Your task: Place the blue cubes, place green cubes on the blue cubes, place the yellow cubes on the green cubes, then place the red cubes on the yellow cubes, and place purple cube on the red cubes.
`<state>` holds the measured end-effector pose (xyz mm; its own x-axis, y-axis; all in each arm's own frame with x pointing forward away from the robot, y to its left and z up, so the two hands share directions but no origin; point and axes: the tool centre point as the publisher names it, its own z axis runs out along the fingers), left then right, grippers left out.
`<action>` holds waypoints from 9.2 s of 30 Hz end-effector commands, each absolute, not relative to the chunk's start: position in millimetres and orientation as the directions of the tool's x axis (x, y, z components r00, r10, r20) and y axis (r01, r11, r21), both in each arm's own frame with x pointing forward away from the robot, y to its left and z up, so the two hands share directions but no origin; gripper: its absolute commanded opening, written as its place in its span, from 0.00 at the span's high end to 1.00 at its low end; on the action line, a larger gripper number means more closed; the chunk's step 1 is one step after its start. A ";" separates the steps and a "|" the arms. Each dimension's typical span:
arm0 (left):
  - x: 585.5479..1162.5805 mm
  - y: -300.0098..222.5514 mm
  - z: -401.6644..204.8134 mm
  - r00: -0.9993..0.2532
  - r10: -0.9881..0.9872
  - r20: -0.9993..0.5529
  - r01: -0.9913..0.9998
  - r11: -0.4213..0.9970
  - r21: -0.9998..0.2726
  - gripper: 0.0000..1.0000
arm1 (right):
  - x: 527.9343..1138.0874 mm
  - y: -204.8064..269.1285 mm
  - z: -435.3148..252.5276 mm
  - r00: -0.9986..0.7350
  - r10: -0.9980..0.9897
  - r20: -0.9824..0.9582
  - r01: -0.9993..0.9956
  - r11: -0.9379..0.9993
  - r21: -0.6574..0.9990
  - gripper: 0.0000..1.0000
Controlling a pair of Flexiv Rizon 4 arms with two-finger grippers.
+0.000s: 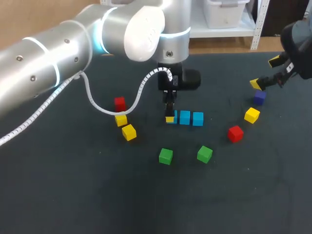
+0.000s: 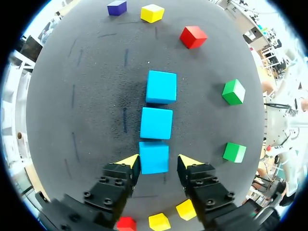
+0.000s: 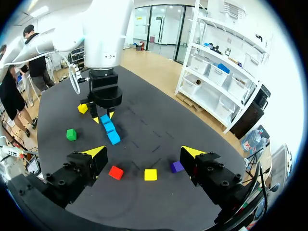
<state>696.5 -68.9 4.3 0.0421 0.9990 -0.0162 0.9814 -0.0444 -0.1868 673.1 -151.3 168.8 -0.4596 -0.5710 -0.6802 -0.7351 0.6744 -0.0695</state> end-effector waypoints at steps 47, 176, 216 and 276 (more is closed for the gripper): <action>700.4 -95.6 1.5 0.042 0.998 -0.054 0.991 -0.048 -0.124 0.00 | 671.7 -151.2 168.3 -0.459 -0.570 -0.682 -0.732 0.677 -0.074 0.00; 561.9 -57.0 7.1 0.206 0.975 -0.085 0.968 -0.215 -0.128 0.00 | 671.7 -151.2 168.3 -0.459 -0.570 -0.682 -0.732 0.677 -0.074 0.00; 597.0 -32.2 29.9 0.024 1.000 0.006 1.000 -0.024 0.017 1.00 | 671.7 -151.2 168.3 -0.459 -0.570 -0.682 -0.732 0.677 -0.074 0.00; 683.3 -87.0 27.2 -0.004 1.000 -0.009 0.989 0.005 0.149 1.00 | 671.7 -151.2 168.3 -0.459 -0.570 -0.682 -0.732 0.677 -0.074 0.00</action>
